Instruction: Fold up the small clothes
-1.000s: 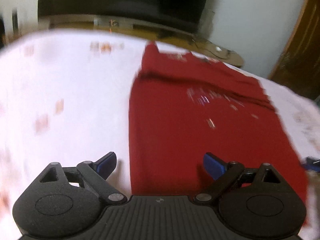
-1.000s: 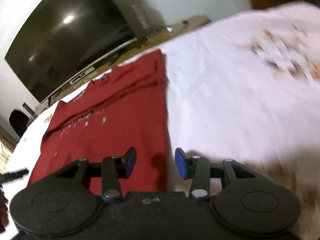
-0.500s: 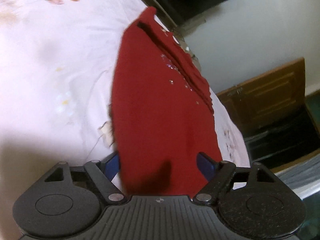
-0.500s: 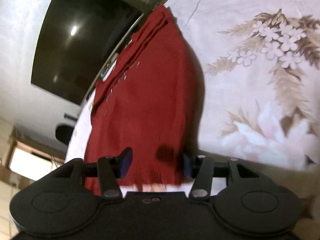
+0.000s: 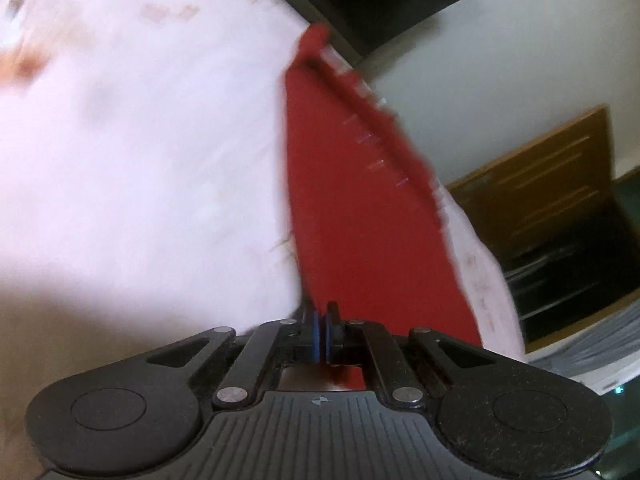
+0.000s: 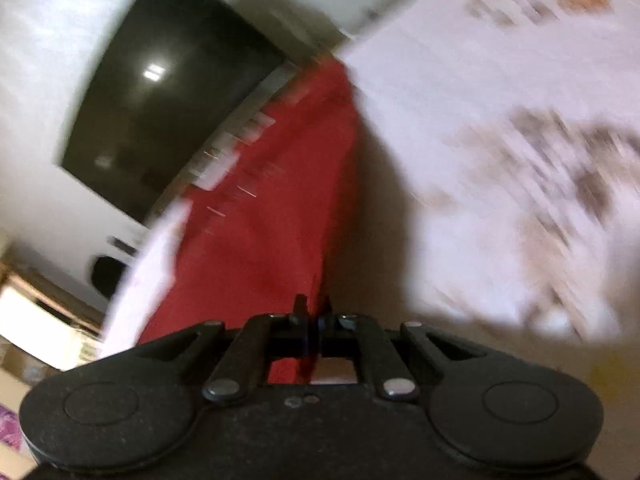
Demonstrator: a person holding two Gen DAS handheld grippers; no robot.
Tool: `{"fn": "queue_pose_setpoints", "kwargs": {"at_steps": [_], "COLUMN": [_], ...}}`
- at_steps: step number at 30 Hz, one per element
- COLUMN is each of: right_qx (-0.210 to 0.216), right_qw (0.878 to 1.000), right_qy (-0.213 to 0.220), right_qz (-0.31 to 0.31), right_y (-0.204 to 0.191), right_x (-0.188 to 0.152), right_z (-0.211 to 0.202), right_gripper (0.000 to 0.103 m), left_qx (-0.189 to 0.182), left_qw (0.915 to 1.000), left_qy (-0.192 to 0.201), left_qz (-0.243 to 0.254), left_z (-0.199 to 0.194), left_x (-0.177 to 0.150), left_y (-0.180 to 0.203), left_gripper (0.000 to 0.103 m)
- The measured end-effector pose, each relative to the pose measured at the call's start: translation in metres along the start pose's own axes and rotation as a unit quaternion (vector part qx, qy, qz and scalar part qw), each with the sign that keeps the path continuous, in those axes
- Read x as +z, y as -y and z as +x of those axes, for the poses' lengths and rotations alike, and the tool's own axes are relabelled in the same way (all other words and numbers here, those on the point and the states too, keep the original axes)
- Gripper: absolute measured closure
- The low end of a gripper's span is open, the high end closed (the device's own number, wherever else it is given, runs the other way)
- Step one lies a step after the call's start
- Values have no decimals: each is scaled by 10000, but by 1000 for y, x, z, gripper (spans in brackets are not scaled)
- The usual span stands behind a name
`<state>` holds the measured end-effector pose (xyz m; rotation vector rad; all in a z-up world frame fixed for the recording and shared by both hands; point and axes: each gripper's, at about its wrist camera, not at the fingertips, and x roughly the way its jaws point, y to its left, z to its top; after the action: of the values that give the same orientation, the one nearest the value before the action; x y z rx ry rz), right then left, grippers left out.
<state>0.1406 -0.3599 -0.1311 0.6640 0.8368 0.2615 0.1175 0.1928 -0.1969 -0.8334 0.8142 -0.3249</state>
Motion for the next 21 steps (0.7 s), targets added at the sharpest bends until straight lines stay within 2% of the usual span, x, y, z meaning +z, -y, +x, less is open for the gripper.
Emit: {"fn": "queue_pose_setpoints", "kwargs": {"at_steps": [1,3,6,11,15,21], "right_qx": [-124,-82,-67,152,325,569], "right_qw": [9999,9999,9997,9972,9925,9853], "right_qy": [-101,22,119,385,658,927], "right_qz": [54,144,-182,-628,-978,-1318], "right_y": [4,-1,-22,-51,-72,-105], "right_x": [-4,-3,2,22,53,122], "right_z": [8,7,3,-11,-24,3], "right_gripper": [99,99,99,99,99,98], "left_qx": [-82,-92,-253,-565,-777,-897], "left_qw": [9999,9998,9995,9973,9941,9897], "left_qy": [50,112,170,471,724,1025], "left_qz": [-113,-133,-54,22,206,434], "left_z": [-2,-6,-11,-20,-25,-2], "left_x": [-1,-1,3,31,74,156], "left_y": [-3,2,10,28,50,82], "left_gripper": [100,100,100,100,100,100]}}
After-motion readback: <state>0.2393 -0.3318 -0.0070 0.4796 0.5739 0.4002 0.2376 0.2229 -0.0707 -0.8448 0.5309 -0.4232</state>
